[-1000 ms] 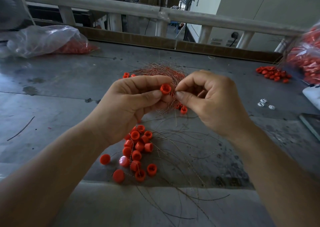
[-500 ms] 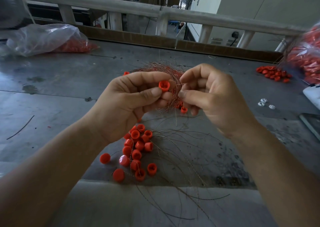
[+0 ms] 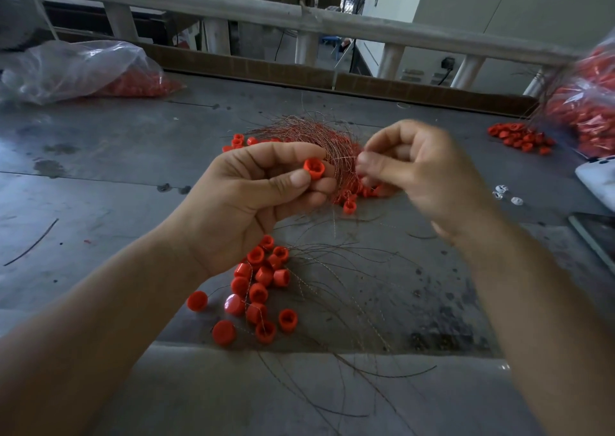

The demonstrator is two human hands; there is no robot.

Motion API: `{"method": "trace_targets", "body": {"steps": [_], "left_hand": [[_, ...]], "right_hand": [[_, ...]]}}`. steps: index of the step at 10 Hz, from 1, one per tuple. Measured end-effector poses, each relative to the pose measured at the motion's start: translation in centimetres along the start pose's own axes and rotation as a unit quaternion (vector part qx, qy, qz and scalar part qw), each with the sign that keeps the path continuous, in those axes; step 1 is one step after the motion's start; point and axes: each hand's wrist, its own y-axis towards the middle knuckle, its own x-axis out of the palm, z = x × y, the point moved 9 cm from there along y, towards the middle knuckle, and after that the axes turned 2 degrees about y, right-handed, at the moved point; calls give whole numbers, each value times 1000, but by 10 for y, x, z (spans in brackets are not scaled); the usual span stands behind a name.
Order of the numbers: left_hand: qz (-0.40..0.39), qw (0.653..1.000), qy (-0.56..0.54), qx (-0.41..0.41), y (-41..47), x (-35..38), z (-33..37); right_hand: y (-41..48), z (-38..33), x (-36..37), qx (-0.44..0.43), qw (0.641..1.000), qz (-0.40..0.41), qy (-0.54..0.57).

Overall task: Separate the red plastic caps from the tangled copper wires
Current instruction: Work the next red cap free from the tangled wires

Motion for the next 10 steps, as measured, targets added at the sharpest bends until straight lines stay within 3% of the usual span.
{"method": "trace_targets", "body": {"steps": [1,2,3,5,7,9,10], "left_hand": [[4,1000,-2,-2,-1,0,-1],[2,1000,-1,-2,-1,0,0],[0,1000,1,-4,-2,1,0],[-3,1000,-1,-2,-2,2,0],[-5,1000,-3,-6,-2,3,0],[-3,1000,3,-10,-2,2,0],[-4,1000,7,-10,-2,2,0]], "right_hand": [[8,12,-39,-11,984,118,-135],[15,33,-47,14,947,127,-294],[20,60,-41,50,934,89,-341],[26,71,-23,16,932,50,-358],[25,65,-23,-4,933,66,-354],[23,61,-43,23,965,110,-238],[22,68,-53,60,982,129,-122]]}}
